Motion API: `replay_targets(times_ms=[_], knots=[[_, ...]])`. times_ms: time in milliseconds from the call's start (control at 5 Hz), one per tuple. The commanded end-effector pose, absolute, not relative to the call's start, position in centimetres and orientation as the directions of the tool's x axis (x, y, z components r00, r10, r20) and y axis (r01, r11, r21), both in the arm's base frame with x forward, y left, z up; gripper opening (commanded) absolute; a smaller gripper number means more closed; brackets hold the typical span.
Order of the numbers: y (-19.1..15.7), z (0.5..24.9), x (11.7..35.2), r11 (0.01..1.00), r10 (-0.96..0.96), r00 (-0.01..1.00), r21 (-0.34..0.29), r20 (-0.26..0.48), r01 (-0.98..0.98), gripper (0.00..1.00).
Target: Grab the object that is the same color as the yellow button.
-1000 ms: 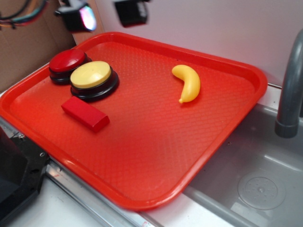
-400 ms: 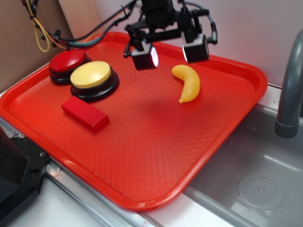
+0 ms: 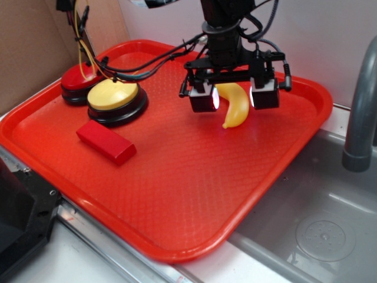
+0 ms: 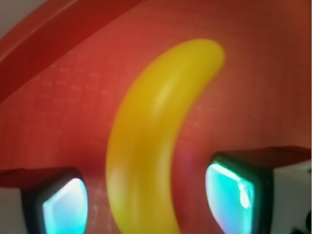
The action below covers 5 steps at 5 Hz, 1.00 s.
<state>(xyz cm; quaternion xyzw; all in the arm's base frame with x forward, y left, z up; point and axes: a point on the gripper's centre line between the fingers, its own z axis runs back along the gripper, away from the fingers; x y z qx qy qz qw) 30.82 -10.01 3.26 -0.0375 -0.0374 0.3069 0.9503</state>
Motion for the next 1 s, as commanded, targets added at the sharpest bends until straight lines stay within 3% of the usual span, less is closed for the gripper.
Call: replay_targets(times_ms=[0, 400, 600, 800], knots=[[-9.4, 3.9, 32.7, 0.794, 0.604, 0.791, -0.143, 0.091, -0.590, 0.00], [-9.3, 6.1, 32.2, 0.927, 0.376, 0.927, 0.003, 0.001, -0.376, 0.00], [-8.6, 9.5, 30.7, 0.981, 0.190, 0.982, 0.047, 0.010, -0.190, 0.00], [-7.3, 13.4, 28.3, 0.997, 0.074, 0.996, 0.005, 0.045, -0.074, 0.00]])
